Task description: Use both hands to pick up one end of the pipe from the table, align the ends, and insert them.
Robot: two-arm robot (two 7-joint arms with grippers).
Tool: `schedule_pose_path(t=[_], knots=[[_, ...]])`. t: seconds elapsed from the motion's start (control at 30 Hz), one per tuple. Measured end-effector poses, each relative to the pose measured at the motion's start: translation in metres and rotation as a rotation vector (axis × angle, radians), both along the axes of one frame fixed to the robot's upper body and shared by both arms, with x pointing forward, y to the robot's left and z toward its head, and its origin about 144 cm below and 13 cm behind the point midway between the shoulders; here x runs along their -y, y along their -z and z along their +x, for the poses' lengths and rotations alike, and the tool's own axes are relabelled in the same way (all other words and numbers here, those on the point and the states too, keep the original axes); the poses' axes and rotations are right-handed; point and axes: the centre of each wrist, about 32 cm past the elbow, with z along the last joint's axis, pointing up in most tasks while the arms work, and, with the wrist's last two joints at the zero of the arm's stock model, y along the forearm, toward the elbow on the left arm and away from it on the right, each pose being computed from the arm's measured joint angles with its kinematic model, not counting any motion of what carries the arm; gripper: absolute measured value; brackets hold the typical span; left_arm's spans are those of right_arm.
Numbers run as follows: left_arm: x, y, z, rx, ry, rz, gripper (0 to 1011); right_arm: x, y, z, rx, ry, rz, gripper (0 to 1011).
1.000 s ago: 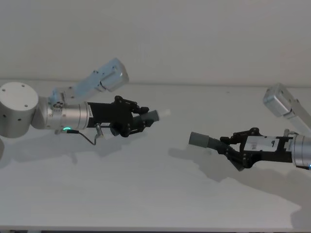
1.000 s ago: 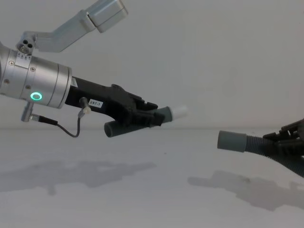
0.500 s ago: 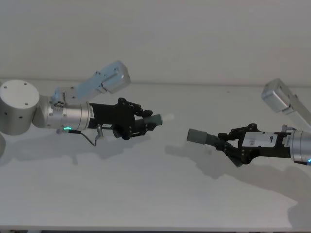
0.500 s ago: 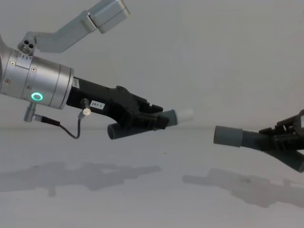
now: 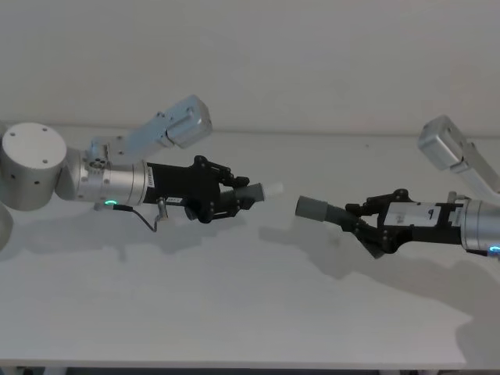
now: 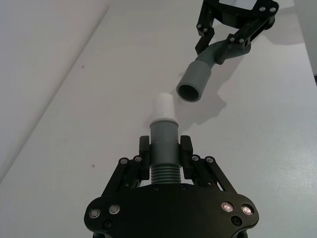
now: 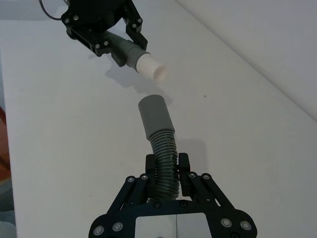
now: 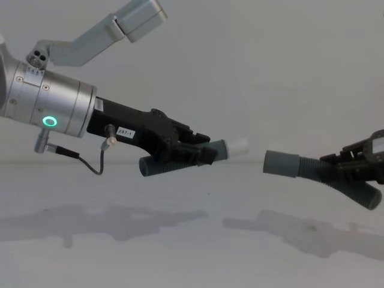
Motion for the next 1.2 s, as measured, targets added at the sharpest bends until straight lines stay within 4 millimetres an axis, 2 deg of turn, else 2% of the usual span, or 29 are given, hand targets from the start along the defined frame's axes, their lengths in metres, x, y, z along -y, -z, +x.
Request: schedule_pose_path(t=[1.2], knots=[[0.002, -0.005, 0.012, -0.009, 0.054, 0.033, 346, -0.008, 0.000, 0.011, 0.007, 0.002, 0.037, 268]])
